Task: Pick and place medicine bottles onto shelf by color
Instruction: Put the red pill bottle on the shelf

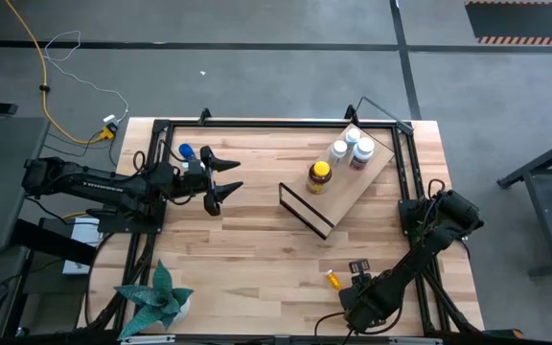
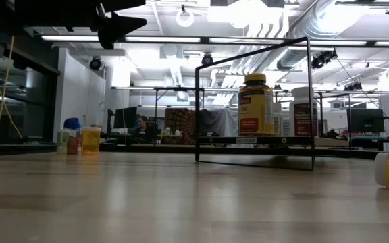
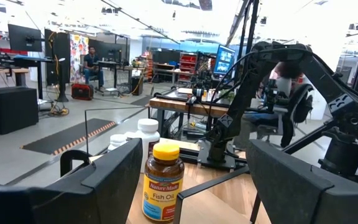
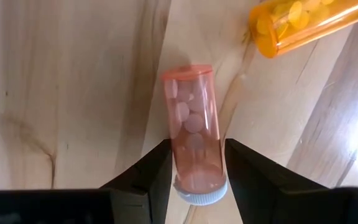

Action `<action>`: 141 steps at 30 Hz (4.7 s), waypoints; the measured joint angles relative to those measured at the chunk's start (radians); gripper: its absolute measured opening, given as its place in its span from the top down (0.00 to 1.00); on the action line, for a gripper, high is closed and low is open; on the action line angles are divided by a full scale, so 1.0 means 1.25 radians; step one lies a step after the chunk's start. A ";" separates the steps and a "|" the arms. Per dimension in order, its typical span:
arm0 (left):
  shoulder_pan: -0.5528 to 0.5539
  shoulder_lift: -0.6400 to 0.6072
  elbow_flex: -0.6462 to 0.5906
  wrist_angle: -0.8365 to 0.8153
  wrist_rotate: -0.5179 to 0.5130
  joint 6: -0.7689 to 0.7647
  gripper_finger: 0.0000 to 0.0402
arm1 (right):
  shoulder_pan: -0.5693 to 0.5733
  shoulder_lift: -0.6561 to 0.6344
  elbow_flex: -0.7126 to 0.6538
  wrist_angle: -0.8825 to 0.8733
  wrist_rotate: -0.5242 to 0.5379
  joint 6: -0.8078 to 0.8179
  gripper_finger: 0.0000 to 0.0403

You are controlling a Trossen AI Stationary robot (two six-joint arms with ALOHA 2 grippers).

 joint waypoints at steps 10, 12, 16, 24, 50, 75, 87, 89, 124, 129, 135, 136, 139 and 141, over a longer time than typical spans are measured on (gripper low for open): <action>0.000 0.000 0.000 0.000 0.000 0.000 0.31 | 0.000 0.000 0.000 0.000 0.006 0.000 0.66; 0.000 0.000 0.000 0.000 0.000 0.000 0.31 | 0.000 0.000 0.000 0.000 0.006 0.000 0.66; 0.000 0.000 0.000 0.000 0.000 0.000 0.31 | 0.000 0.000 0.000 0.000 0.006 0.000 0.66; 0.000 0.000 0.000 0.000 0.000 0.000 0.31 | 0.000 0.000 0.000 0.000 0.006 0.000 0.66; 0.000 0.000 0.000 0.000 0.000 0.000 0.31 | 0.000 0.000 0.000 -0.003 0.005 0.007 0.72; 0.000 0.000 0.000 0.000 0.002 -0.005 0.31 | 0.000 -0.080 0.003 -0.052 0.028 0.114 0.72; -0.079 0.028 0.041 -0.016 0.131 0.040 0.31 | -0.082 -0.217 0.003 -0.005 0.243 0.091 0.72; -0.118 0.047 0.065 -0.038 0.130 0.078 0.31 | -0.106 -0.227 0.003 0.032 0.246 0.049 0.72; -0.258 0.499 0.430 -0.272 0.016 0.120 0.23 | -0.299 -0.246 0.003 0.402 0.337 -0.323 0.72; -0.258 0.499 0.430 -0.258 0.017 0.107 0.23 | -0.307 -0.246 0.003 0.412 0.350 -0.315 0.72; -0.258 0.501 0.430 -0.266 0.020 0.099 0.23 | -0.319 -0.246 0.003 0.442 0.357 -0.315 0.72; -0.258 0.503 0.430 -0.267 0.020 0.099 0.23 | -0.320 -0.246 0.003 0.449 0.357 -0.315 0.72; -0.258 0.504 0.430 -0.269 0.019 0.099 0.23 | -0.326 -0.246 0.003 0.461 0.357 -0.314 0.72; -0.257 0.504 0.430 -0.269 0.019 0.110 0.23 | -0.330 -0.246 0.003 0.461 0.357 -0.305 0.72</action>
